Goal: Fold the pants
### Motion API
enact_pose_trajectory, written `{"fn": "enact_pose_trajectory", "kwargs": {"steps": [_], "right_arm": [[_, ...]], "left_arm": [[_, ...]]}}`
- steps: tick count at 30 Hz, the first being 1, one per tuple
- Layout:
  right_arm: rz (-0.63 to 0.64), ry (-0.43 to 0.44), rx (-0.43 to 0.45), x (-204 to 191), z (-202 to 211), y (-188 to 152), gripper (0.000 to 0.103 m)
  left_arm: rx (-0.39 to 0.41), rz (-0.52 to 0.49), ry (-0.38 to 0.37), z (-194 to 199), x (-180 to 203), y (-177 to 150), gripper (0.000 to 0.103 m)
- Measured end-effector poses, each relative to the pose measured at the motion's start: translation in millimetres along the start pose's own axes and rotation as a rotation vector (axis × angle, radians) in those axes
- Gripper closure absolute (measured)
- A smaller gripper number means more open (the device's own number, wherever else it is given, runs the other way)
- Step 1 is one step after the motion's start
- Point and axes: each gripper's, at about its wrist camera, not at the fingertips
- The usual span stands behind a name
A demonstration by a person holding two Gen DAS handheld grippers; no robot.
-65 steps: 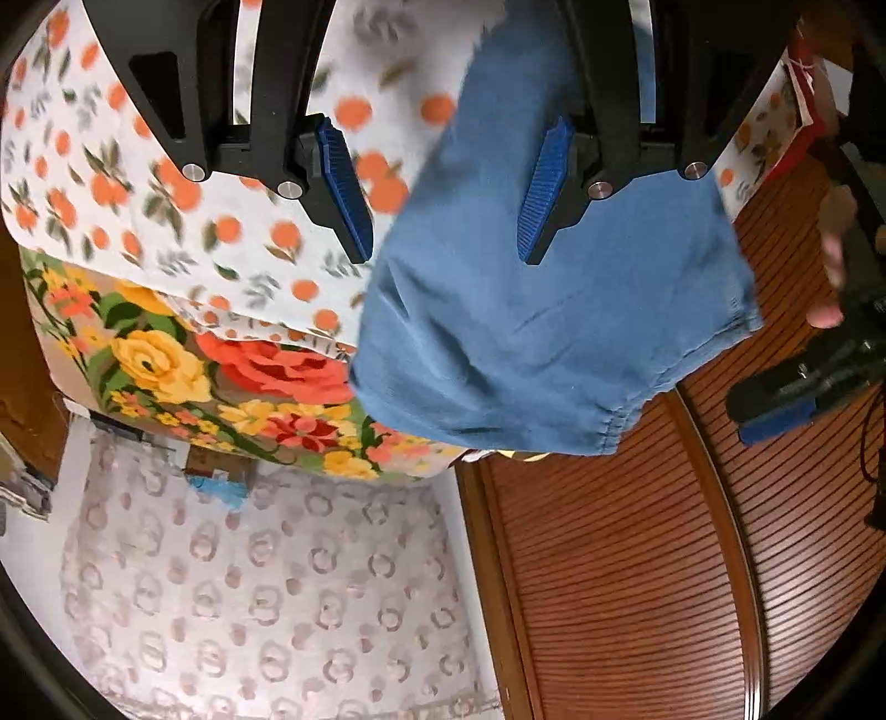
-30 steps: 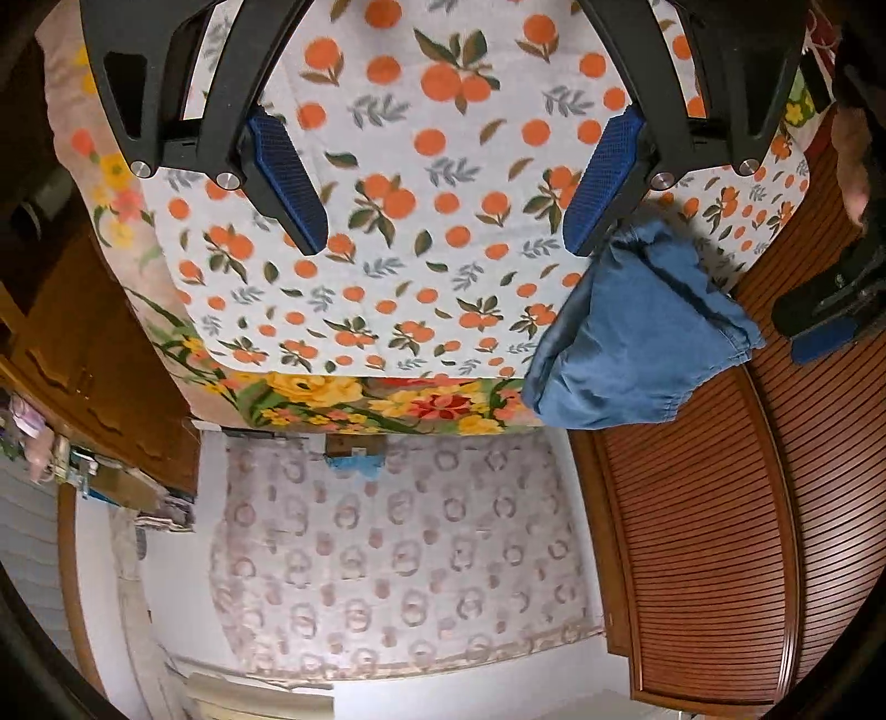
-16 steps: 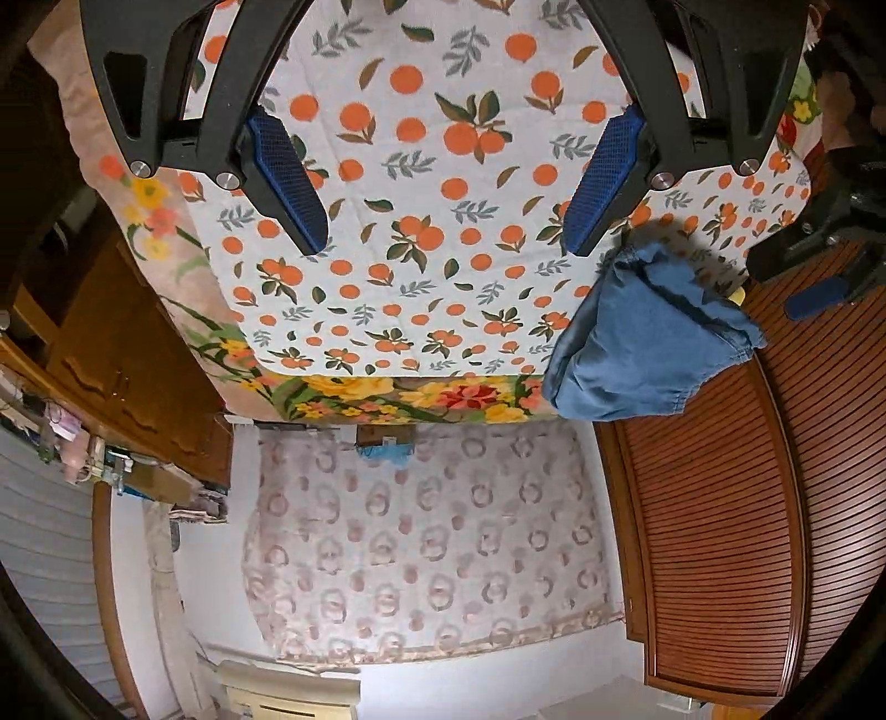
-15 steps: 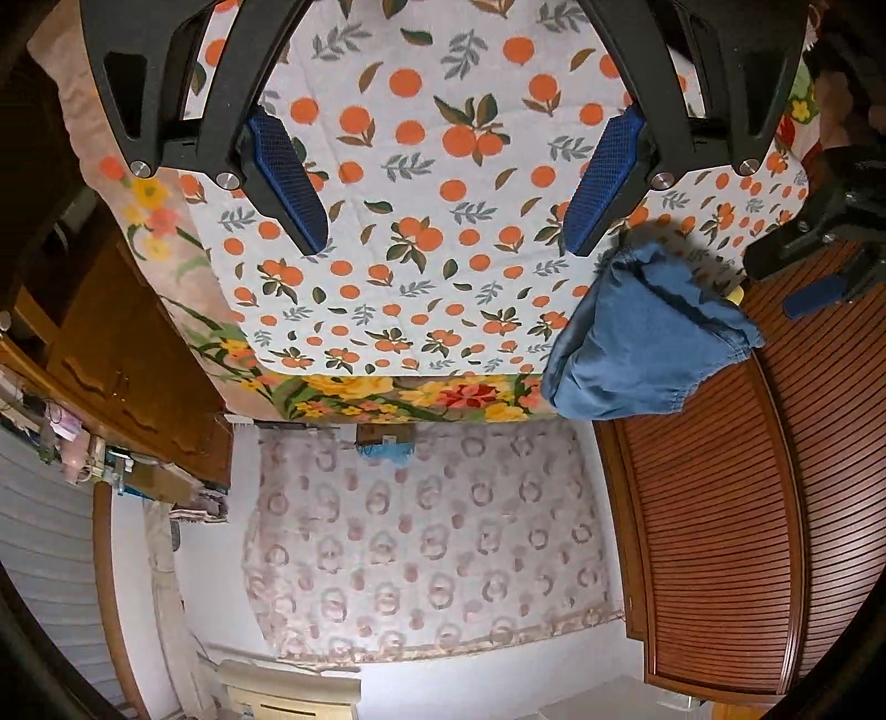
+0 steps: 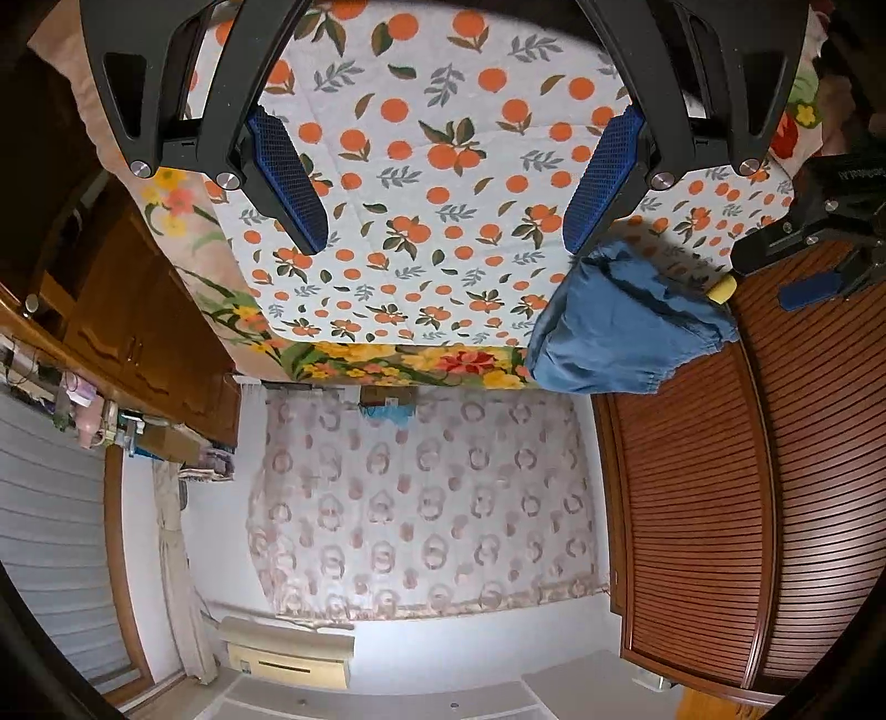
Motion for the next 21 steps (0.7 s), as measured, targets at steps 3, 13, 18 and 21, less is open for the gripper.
{"fn": "enact_pose_trajectory", "kwargs": {"steps": [3,13,18,21], "right_arm": [[-0.006,0.005,0.009,1.2,5.9,-2.0,0.015],[0.015,-0.011,0.069,1.2,20.1,-6.7,0.015],[0.027,-0.013,0.085,0.7,20.9,-15.4,0.015],[0.024,-0.009,0.081,-0.9,20.6,-21.4,0.015]], "left_arm": [[0.027,-0.005,-0.001,11.5,1.6,3.7,0.000],[0.109,-0.006,0.021,38.1,4.6,11.4,0.000],[0.108,0.013,0.034,41.1,-2.2,8.4,0.000],[0.101,0.012,0.039,40.5,-4.0,5.4,0.000]]}}
Point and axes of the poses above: each gripper's, at about its wrist camera, not at the fingertips, and z roughly against the way its jaws point, x to its right, y to its top, and after that the axes turned 14 degrees about x, right-handed
